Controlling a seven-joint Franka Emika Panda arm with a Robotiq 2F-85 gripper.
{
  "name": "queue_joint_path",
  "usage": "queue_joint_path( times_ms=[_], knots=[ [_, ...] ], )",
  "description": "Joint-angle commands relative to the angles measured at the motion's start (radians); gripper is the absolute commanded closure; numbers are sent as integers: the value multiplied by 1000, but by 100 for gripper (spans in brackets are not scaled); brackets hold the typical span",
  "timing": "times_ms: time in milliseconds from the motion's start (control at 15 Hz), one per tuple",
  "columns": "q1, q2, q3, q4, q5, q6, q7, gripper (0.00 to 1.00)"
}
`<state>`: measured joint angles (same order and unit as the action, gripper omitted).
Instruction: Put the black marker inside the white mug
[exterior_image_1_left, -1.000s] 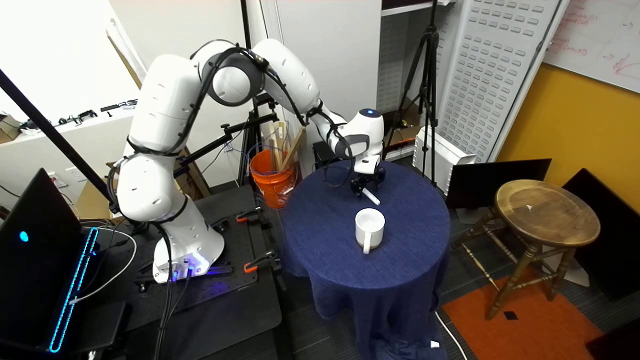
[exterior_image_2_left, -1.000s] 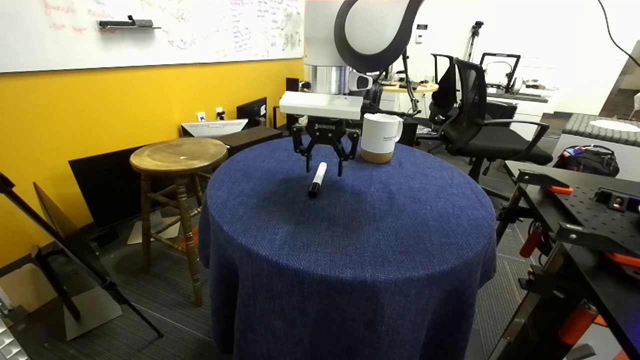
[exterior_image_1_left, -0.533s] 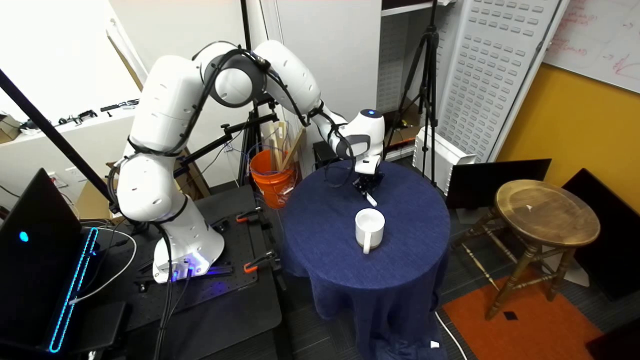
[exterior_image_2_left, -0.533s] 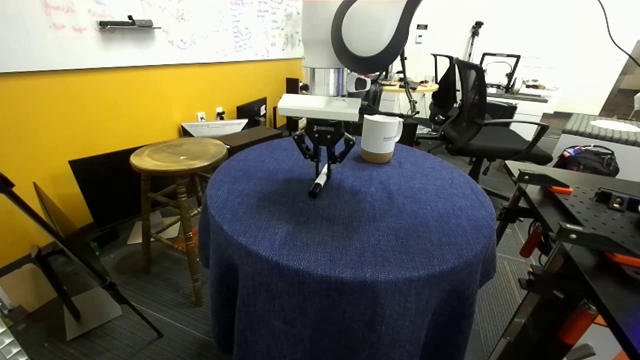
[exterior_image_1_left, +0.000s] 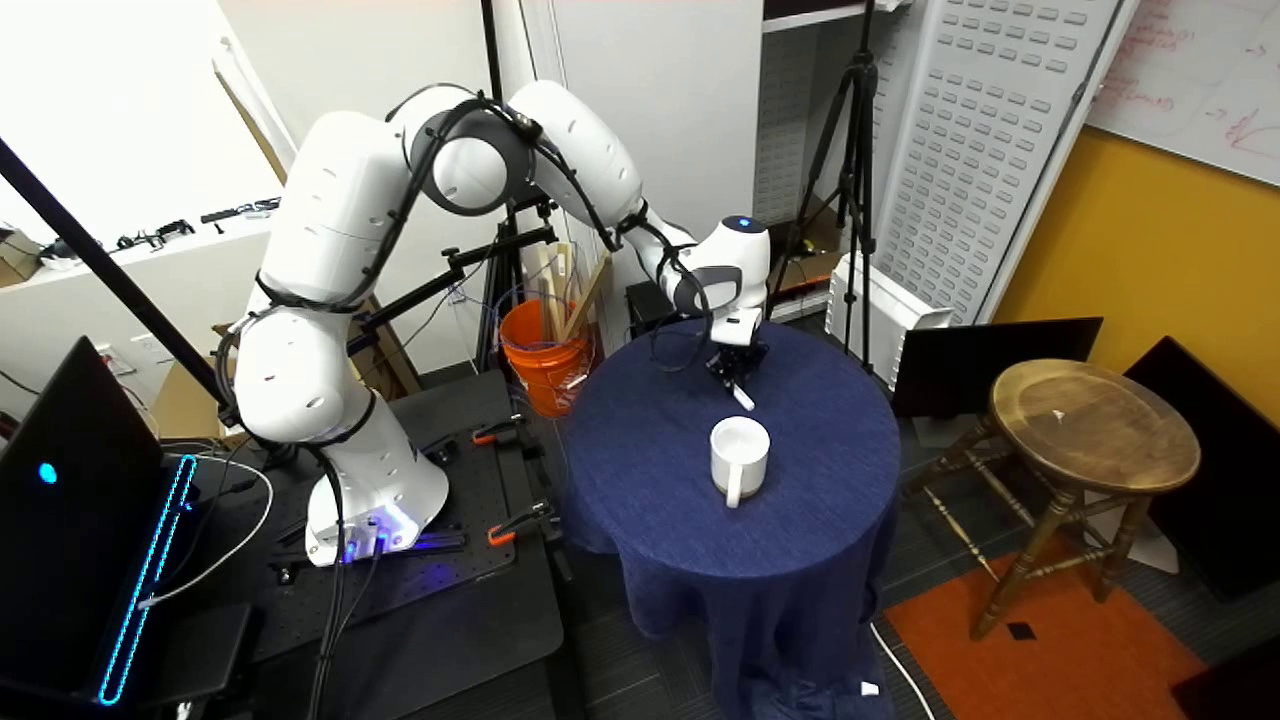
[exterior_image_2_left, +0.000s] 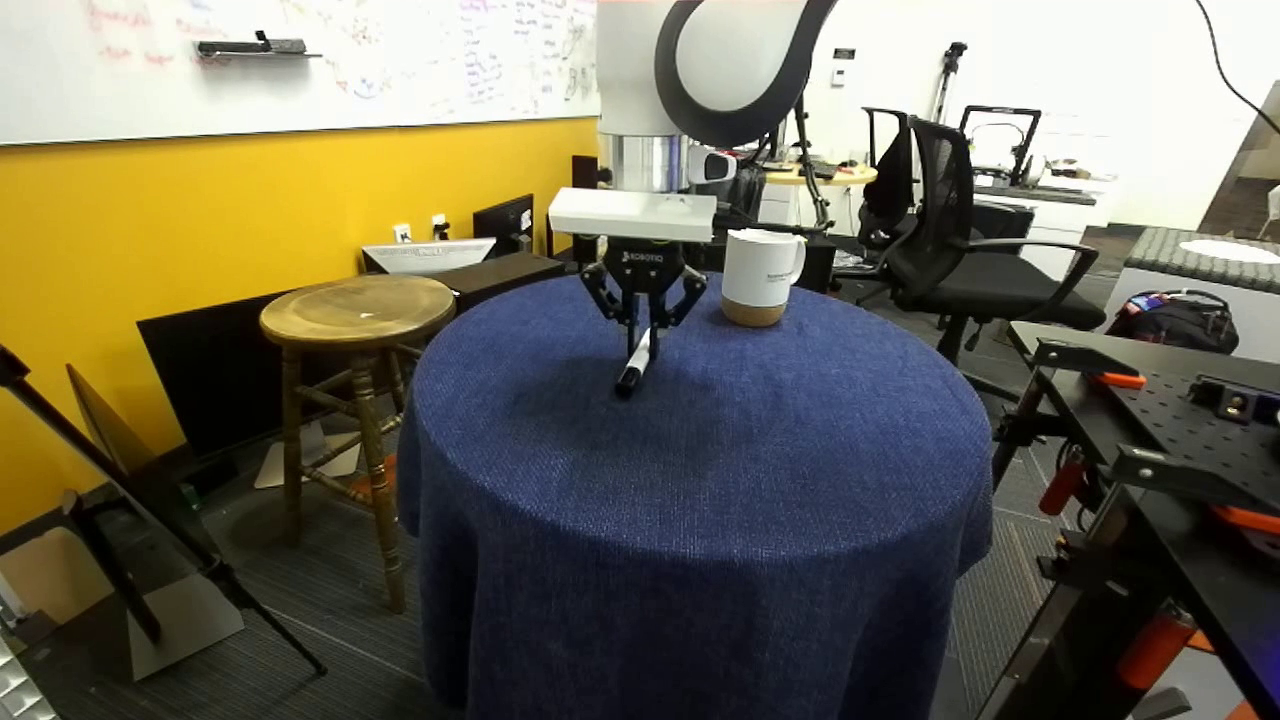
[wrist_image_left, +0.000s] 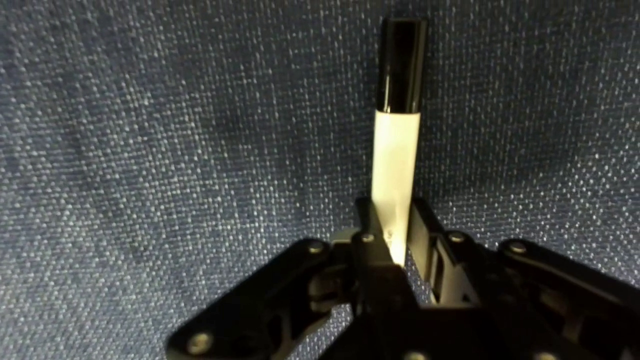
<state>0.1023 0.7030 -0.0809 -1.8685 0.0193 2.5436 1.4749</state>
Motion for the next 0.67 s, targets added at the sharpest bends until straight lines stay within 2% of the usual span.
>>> queue_joint_path(
  times_ms=[0, 333, 600],
  knots=[
    [44, -54, -34, -19, -4, -56, 2, 95],
    [120, -167, -99, -88, -73, -80, 58, 95],
    [186, -282, -164, -153, -222, -89, 178, 95]
  ],
)
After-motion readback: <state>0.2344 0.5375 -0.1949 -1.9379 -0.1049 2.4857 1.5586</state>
